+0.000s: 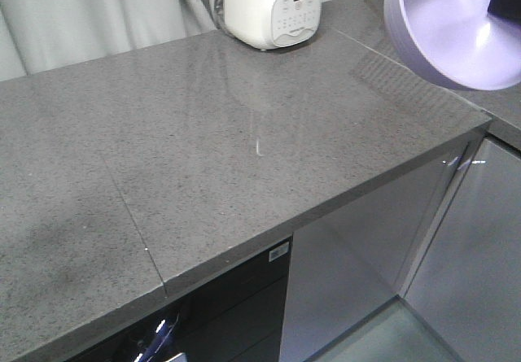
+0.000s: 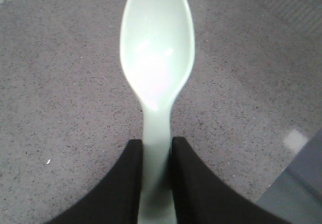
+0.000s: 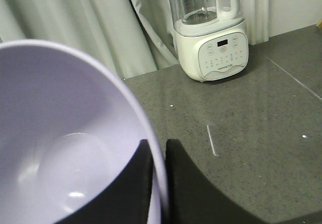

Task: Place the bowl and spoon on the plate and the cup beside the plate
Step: 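Drive the base around the counter corner holding spoon and bowl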

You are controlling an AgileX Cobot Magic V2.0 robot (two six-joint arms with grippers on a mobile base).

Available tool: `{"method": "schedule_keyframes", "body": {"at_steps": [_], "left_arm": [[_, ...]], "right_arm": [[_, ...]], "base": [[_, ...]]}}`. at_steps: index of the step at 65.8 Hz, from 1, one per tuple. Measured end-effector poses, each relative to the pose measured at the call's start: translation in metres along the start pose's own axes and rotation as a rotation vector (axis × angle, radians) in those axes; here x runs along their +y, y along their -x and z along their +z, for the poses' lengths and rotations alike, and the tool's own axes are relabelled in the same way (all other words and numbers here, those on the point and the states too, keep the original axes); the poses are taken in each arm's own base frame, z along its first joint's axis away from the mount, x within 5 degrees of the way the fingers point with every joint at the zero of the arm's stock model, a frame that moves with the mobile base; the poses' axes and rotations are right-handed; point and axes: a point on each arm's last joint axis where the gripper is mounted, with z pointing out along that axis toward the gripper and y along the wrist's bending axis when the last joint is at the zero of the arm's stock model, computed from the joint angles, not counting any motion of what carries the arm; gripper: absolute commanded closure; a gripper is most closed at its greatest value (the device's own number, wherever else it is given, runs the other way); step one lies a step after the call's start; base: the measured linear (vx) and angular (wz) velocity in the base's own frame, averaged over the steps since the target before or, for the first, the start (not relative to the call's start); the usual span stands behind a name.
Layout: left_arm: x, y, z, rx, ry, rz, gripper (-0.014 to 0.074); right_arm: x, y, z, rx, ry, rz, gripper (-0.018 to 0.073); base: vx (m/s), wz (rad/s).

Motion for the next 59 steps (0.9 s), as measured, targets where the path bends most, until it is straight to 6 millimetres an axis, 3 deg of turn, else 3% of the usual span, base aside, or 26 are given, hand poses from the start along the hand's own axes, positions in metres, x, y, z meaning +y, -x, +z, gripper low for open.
{"method": "schedule_keyframes", "body": {"at_steps": [59], "left_arm": [[0.0000, 0.0000, 0.0000, 0.000, 0.000, 0.000, 0.0602]], "right_arm": [[0.0000, 0.0000, 0.0000, 0.000, 0.000, 0.000, 0.0569]], "base": [[-0.03, -0.23]]}}
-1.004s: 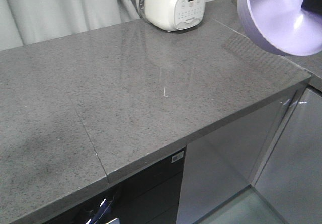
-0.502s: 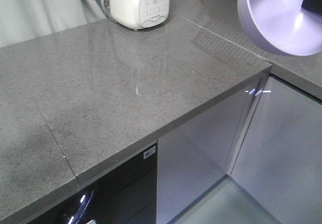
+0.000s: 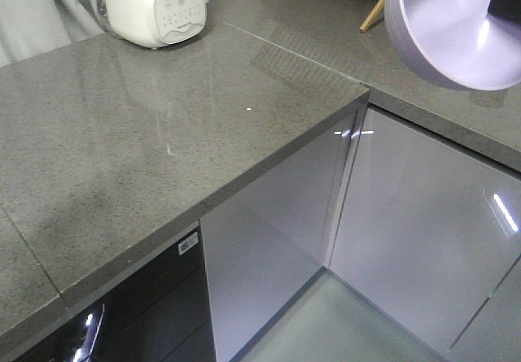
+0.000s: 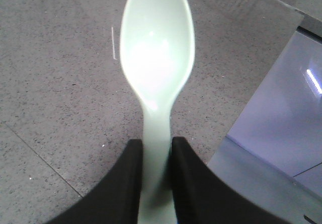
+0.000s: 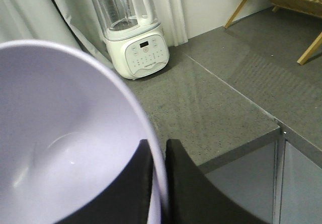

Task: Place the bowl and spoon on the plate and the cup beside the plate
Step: 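Drive the base around the counter corner holding spoon and bowl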

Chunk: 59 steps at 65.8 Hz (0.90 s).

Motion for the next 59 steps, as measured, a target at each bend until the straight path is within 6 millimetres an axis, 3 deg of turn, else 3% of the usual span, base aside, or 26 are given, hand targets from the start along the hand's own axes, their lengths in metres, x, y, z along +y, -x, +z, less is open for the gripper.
{"method": "schedule_keyframes", "body": {"at_steps": [59], "left_arm": [[0.0000, 0.0000, 0.0000, 0.000, 0.000, 0.000, 0.0602]], "right_arm": [[0.0000, 0.0000, 0.0000, 0.000, 0.000, 0.000, 0.0569]], "base": [[-0.02, -0.19]]}}
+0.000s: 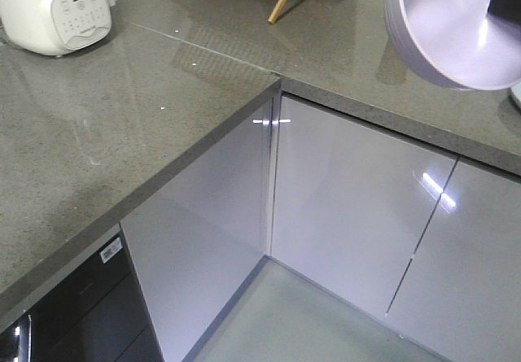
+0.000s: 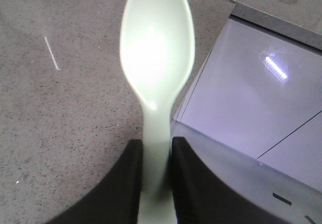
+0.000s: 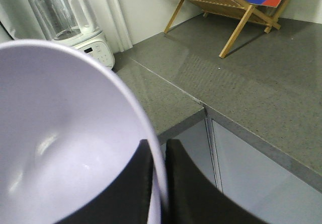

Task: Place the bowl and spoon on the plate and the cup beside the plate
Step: 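Drive the base around the counter corner holding spoon and bowl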

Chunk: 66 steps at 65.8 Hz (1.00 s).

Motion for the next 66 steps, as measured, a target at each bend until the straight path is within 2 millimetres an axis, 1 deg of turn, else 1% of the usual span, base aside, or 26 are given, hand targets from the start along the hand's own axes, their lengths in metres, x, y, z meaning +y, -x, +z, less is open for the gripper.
{"method": "schedule_keyframes", "body": {"at_steps": [30, 66], "left_arm": [[0.0000, 0.0000, 0.0000, 0.000, 0.000, 0.000, 0.0602], [0.0000, 0.0000, 0.0000, 0.000, 0.000, 0.000, 0.0602]], "right_arm": [[0.0000, 0.0000, 0.0000, 0.000, 0.000, 0.000, 0.0569], [0.0000, 0.0000, 0.0000, 0.000, 0.000, 0.000, 0.0569]], "base": [[-0.01, -0.22], [0.00, -0.32]]}}
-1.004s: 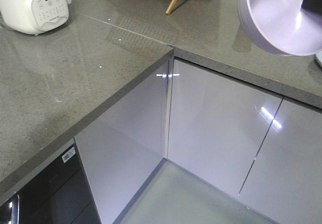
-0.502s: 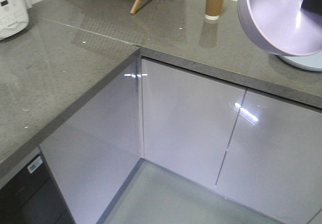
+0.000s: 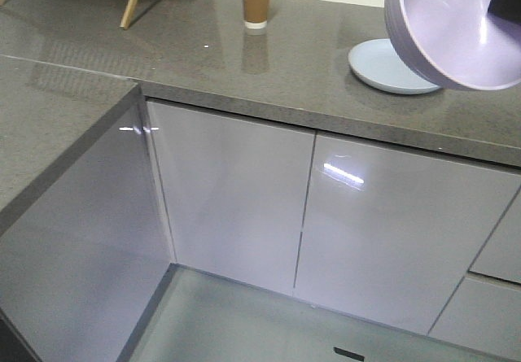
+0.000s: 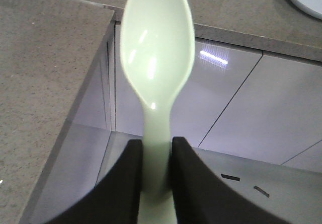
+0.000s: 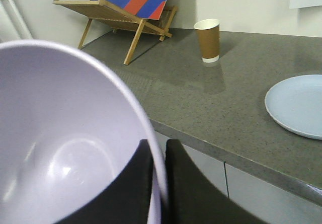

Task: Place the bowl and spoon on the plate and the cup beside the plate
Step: 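Drive the base around the counter corner holding spoon and bowl, then drive the base along the counter toward the pale blue plate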

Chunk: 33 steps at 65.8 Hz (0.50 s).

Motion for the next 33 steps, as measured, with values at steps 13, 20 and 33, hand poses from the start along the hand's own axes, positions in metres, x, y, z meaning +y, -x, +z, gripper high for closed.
{"method": "schedule_keyframes", "body": {"at_steps": [13, 20, 33], "left_arm": [[0.0000, 0.0000, 0.0000, 0.000, 0.000, 0.000, 0.0602], [0.0000, 0.0000, 0.0000, 0.000, 0.000, 0.000, 0.0602], [0.0000, 0.0000, 0.0000, 0.000, 0.000, 0.000, 0.0602]], "right_arm": [[0.0000, 0.0000, 0.0000, 0.000, 0.000, 0.000, 0.0569], [0.0000, 0.0000, 0.0000, 0.000, 0.000, 0.000, 0.0569], [0.0000, 0.0000, 0.0000, 0.000, 0.000, 0.000, 0.0569]], "base": [[-0.01, -0.24], [-0.02, -0.20], [-0.02, -0.16]]}}
